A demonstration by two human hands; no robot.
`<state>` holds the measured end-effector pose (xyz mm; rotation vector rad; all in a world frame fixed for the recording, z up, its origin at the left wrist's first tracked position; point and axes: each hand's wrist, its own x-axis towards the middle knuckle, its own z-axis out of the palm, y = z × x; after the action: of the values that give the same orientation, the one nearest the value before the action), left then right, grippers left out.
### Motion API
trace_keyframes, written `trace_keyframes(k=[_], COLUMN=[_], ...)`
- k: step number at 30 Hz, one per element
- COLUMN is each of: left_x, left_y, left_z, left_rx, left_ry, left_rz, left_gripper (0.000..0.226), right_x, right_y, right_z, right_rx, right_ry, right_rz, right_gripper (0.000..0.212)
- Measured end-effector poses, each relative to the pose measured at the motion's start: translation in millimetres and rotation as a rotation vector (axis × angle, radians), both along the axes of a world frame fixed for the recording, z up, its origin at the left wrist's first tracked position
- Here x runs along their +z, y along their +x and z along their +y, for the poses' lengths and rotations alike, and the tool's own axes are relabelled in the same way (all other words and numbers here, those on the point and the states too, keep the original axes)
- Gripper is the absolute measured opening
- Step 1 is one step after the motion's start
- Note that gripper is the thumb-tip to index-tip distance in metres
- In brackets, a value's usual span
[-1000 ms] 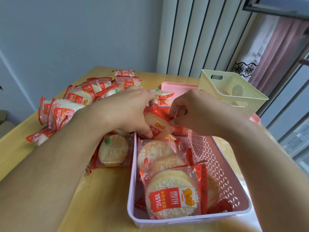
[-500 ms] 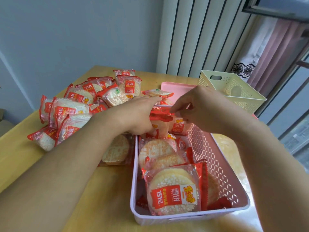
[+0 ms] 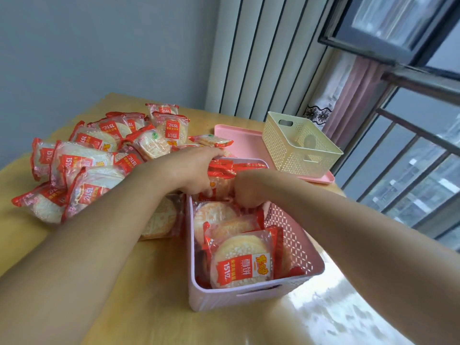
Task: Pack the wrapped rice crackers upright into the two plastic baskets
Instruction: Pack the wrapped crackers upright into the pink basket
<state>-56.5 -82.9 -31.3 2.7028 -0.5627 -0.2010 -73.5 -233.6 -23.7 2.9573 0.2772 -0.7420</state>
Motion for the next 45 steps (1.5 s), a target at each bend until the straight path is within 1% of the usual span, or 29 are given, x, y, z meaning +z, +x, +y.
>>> trace_keyframes(k=[3,5,6,8,9,10,13,14,17,21,25,30,34,37,39,41,43,45], left_x=[-4,-7,-7,-5,-3,-2,-3,-3,-3,-1,10,12,11,12,12,13,13,15], left_y=[1,3,5,7,8,8,5,4,2,2,-2,-4,-6,-6,-5,-5,-4,-4], left_z=[-1,-2,-1,1,3,3,3,2,1,4,7,8,6,6,7,8,8,9], left_rx=[-0.005,-0.025,-0.04,-0.066,-0.071,-0.07,-0.054,-0.045,-0.051,-0.053,-0.094,-0.077,-0.055,-0.061,-0.069,-0.079,-0.087,-0.089], left_ry=[0.009,0.033,0.046,0.059,0.056,0.052,0.077,0.083,0.077,0.047,0.036,0.067,0.062,0.081,0.092,0.089,0.075,0.039], left_rz=[-0.05,-0.092,-0.1,-0.083,-0.07,-0.065,-0.074,-0.061,-0.046,0.009,0.049,0.03,0.005,0.006,0.011,0.029,0.061,0.088], left_gripper=[0.098,0.096,0.095,0.092,0.09,0.088,0.089,0.092,0.095,0.091,0.085,0.094,0.098,0.099,0.098,0.098,0.099,0.097], right_x=[8,15,19,22,25,28,38,39,37,28,21,14,3,12,27,39,39,30], right_y=[-8,-11,-14,-12,-11,-11,-14,-14,-15,-17,-13,-5,2,1,-8,-23,-34,-40], right_z=[3,4,7,10,10,10,1,-3,-7,-16,-30,-41,-42,-44,-42,-38,-36,-34], right_rx=[0.013,-0.019,-0.046,-0.086,-0.104,-0.122,-0.108,-0.113,-0.061,0.03,0.122,0.207,0.207,0.146,0.12,0.106,0.103,0.14], right_ry=[0.001,-0.027,-0.078,-0.181,-0.196,-0.197,-0.127,-0.088,-0.025,-0.105,-0.092,-0.054,-0.038,0.024,0.186,0.335,0.341,0.282], right_rz=[0.018,0.02,0.058,0.119,0.092,0.026,-0.251,-0.334,-0.452,-0.605,-0.64,-0.73,-0.8,-0.72,-0.638,-0.498,-0.317,-0.209], right_gripper=[0.024,0.018,0.017,0.027,0.029,0.026,0.01,0.009,0.013,0.024,0.024,0.034,0.027,0.026,0.021,0.017,0.024,0.026])
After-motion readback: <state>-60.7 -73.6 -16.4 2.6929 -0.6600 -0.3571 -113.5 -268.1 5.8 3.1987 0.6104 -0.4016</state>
